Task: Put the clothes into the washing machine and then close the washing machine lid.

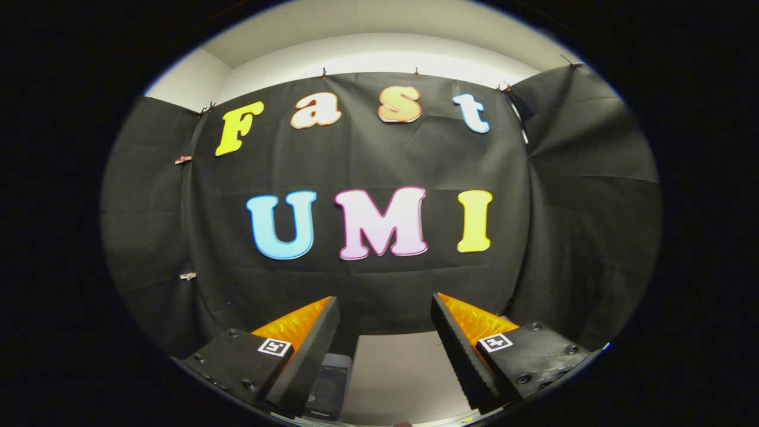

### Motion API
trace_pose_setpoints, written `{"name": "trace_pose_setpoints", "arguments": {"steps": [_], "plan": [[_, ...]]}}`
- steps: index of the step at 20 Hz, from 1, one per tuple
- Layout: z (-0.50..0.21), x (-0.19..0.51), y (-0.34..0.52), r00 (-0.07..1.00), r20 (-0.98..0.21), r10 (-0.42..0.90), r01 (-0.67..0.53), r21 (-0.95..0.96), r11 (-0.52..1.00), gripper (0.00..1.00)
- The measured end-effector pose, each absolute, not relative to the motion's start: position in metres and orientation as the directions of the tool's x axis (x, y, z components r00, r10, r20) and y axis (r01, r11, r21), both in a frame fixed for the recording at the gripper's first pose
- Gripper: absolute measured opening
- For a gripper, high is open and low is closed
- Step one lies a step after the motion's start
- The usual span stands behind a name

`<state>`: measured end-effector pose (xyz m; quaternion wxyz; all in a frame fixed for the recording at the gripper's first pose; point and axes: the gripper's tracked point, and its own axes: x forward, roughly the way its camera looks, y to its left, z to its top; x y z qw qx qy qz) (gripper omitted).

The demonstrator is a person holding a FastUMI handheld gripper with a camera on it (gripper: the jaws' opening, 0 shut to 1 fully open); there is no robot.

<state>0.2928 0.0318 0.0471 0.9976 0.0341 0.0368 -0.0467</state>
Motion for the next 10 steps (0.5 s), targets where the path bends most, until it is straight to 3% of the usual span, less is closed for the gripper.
{"name": "trace_pose_setpoints", "arguments": {"steps": [10], "plan": [[0.069,0.279,-0.030,0.998,-0.012,-0.067,0.067,0.033,0.997,0.98]]}}
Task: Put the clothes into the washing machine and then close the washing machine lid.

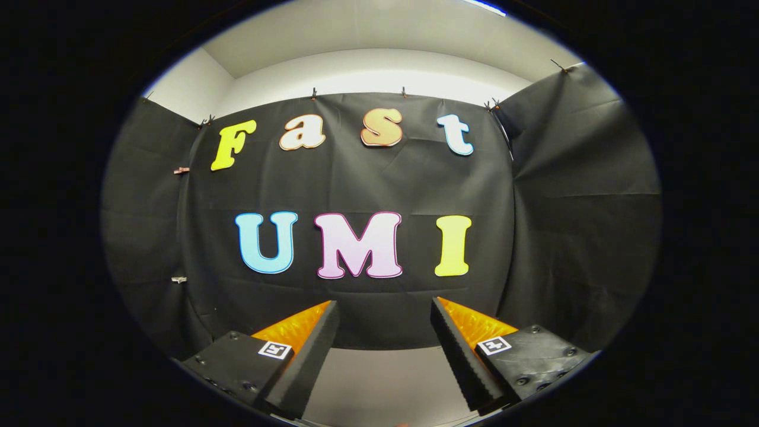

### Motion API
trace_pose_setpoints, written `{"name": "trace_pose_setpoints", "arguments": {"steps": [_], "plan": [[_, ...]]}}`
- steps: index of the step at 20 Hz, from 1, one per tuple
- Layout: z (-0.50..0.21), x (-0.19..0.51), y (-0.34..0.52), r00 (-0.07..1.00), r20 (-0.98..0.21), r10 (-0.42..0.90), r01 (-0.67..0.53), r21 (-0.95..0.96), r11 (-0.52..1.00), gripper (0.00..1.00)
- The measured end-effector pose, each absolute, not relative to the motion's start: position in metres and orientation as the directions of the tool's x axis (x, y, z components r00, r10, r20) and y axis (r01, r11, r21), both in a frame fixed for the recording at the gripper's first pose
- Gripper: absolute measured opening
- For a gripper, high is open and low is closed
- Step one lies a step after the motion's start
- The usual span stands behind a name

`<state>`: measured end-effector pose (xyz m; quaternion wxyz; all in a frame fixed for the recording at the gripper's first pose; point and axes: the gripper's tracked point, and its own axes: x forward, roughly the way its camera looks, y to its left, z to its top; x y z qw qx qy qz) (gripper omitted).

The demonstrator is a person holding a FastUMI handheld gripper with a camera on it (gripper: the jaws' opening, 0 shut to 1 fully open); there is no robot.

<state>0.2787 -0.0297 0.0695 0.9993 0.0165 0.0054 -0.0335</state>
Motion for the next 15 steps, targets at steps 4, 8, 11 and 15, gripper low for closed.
{"name": "trace_pose_setpoints", "arguments": {"steps": [4,8,11,15], "plan": [[0.072,0.281,-0.042,0.997,0.002,-0.074,0.074,0.033,0.997,0.98],[0.068,0.283,-0.047,0.997,-0.014,-0.079,0.080,0.049,0.996,0.98],[0.073,0.283,-0.046,0.996,-0.001,-0.086,0.086,0.037,0.996,0.98],[0.077,0.281,-0.039,0.997,0.005,-0.082,0.081,0.041,0.996,0.98]]}}
